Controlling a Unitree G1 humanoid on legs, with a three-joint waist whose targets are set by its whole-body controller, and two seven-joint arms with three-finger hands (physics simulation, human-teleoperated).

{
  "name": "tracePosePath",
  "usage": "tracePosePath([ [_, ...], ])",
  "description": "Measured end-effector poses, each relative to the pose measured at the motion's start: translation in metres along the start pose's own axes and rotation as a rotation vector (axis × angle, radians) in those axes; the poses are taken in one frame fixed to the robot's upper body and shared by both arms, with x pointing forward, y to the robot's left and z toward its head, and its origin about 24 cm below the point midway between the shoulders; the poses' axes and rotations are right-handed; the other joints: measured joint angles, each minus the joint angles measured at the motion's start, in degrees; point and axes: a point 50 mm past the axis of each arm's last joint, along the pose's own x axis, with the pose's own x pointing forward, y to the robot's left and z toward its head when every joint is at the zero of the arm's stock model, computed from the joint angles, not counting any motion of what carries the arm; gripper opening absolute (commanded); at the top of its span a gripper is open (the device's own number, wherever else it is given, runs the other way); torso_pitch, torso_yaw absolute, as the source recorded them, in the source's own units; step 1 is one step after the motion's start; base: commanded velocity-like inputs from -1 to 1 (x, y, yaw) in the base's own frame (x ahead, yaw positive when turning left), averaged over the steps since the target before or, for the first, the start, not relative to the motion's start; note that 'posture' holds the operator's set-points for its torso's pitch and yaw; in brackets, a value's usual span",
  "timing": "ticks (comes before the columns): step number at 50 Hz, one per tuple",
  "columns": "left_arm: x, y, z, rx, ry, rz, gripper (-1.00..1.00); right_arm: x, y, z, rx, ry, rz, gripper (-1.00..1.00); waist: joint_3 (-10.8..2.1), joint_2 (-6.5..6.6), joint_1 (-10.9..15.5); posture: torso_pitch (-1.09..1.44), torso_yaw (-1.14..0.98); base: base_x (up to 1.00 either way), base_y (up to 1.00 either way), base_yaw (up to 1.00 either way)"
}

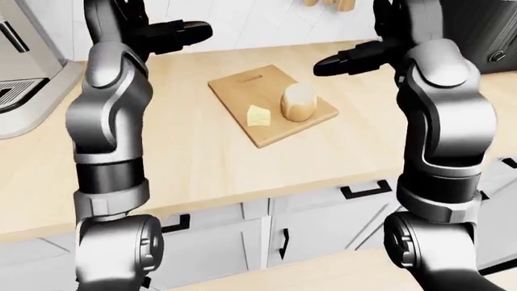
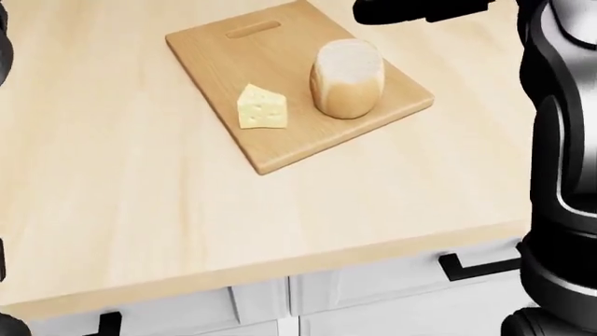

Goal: Place the bread and cheese on the cutting board.

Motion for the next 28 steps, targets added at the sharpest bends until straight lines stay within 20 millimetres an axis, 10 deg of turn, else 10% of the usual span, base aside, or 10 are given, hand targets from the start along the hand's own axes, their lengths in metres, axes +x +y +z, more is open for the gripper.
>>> tracePosePath([
  [28, -0.025, 0.004, 0.025, -0.035, -0.206, -0.014, 1.0, -0.021, -0.003, 0.026, -0.031, -0.171, -0.018, 1.0, 0.19, 0.43, -0.01, 0.0, 0.0, 0.0, 0.0, 0.0],
])
